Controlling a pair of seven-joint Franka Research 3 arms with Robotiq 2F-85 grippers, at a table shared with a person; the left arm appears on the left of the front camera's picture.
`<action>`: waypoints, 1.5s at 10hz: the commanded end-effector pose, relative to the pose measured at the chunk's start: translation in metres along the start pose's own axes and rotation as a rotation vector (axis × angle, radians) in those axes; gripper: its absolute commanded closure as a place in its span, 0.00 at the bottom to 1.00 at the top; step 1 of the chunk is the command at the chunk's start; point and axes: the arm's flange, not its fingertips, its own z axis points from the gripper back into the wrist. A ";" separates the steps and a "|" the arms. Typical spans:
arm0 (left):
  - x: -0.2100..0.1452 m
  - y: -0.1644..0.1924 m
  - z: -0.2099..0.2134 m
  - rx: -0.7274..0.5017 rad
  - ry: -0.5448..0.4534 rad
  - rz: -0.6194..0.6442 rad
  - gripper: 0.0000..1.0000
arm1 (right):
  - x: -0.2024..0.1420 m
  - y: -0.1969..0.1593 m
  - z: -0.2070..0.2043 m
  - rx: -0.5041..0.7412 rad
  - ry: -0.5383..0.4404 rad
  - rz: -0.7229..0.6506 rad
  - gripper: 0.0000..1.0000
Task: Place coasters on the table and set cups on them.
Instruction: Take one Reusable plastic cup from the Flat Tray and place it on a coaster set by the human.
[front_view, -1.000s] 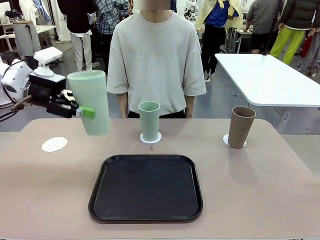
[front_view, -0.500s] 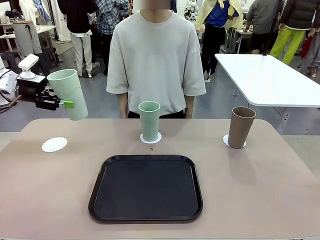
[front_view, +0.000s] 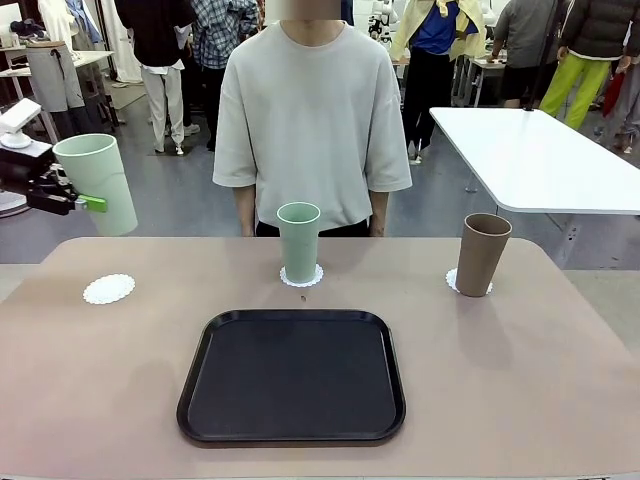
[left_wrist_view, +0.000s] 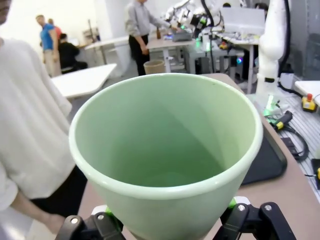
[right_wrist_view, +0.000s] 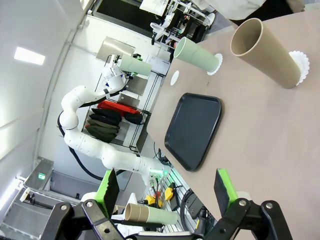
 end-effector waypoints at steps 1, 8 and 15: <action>0.009 -0.006 -0.005 0.072 -0.001 0.050 0.15 | 0.000 0.001 -0.001 0.014 -0.007 0.003 0.00; -0.035 0.010 0.025 -0.015 -0.040 -0.032 0.15 | 0.000 0.001 -0.001 0.014 -0.007 0.003 0.00; -0.103 0.007 0.030 -0.025 0.052 -0.032 0.15 | 0.000 0.001 -0.001 0.014 -0.007 0.003 0.00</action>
